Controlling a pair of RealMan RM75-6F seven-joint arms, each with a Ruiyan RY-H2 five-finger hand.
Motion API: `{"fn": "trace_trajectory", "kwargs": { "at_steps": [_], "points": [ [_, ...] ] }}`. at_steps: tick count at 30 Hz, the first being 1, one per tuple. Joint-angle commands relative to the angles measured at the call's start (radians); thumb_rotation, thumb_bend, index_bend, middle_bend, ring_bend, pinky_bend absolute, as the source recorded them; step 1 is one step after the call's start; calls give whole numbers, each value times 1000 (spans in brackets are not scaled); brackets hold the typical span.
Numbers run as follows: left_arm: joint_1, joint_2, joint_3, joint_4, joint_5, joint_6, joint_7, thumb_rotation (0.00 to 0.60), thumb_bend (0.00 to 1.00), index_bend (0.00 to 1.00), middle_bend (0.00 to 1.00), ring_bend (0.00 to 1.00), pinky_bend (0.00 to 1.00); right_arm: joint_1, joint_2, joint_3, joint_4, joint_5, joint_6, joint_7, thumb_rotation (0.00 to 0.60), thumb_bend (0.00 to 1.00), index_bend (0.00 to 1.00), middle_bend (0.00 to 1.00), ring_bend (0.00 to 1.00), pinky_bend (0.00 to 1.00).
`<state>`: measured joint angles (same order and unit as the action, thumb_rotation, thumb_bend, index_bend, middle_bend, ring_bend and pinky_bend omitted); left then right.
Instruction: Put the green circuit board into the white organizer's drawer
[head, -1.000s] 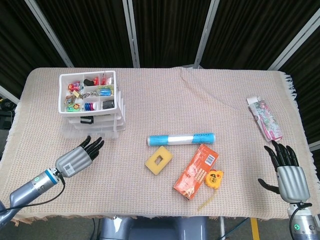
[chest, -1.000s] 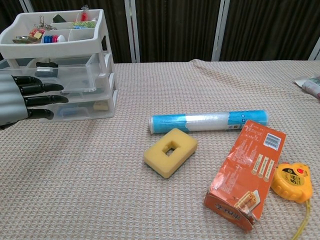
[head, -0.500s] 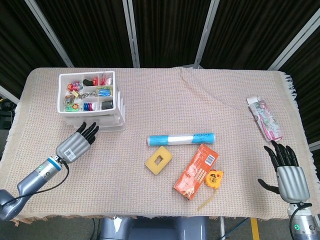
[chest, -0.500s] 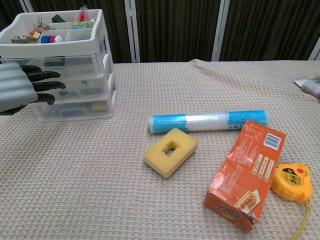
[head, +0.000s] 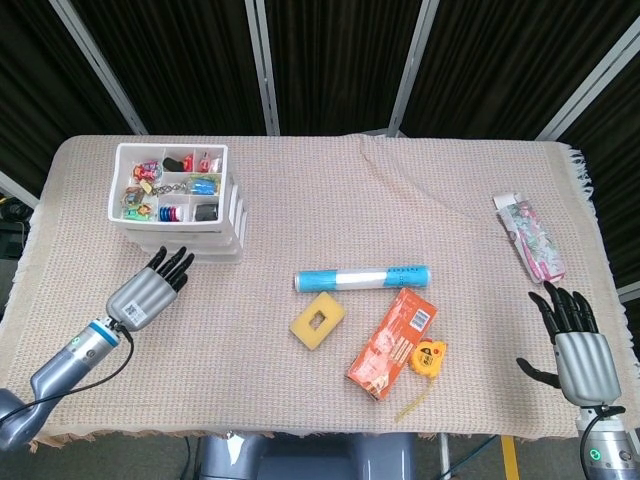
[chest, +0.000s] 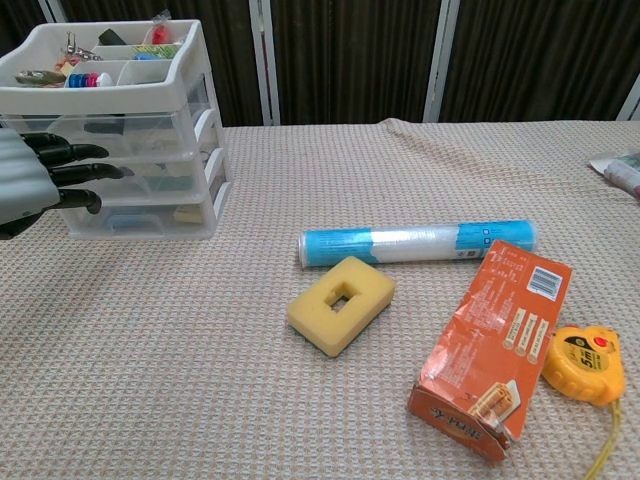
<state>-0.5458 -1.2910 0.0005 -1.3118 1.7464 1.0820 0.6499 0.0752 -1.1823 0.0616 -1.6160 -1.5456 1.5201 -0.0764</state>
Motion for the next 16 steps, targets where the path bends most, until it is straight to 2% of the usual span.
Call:
{"fn": "trace_trajectory", "kwargs": {
  "at_steps": [1, 2, 4, 5, 10, 16],
  "points": [
    [64, 53, 56, -68, 76, 147, -91, 600, 478, 253, 46, 28, 176, 0, 0, 0, 0, 0, 0, -1, 600, 30, 119, 0, 0, 0],
    [92, 62, 63, -88, 80, 203, -127, 600, 237, 233, 29, 21, 165, 0, -1, 0, -1, 0, 0, -2, 600, 30, 119, 0, 0, 0],
    [161, 69, 67, -135, 50, 309, -205, 600, 44, 184, 8, 9, 138, 1, -1, 0, -2, -1, 0, -3, 600, 30, 119, 0, 0, 0],
    [185, 73, 71, -160, 28, 331, -236, 600, 4, 146, 0, 2, 113, 1, -1, 0, -2, -3, 0, -2, 600, 31, 119, 0, 0, 0],
    [294, 105, 84, -299, -83, 416, -370, 600, 0, 28, 0, 0, 20, 4, -7, 4, 5, -18, 13, 0, 600, 30, 117, 0, 0, 0],
    [373, 116, 100, -317, -127, 480, -409, 600, 0, 0, 0, 0, 0, 4, -12, 5, 15, -22, 17, 9, 600, 30, 117, 0, 0, 0]
  ]
}}
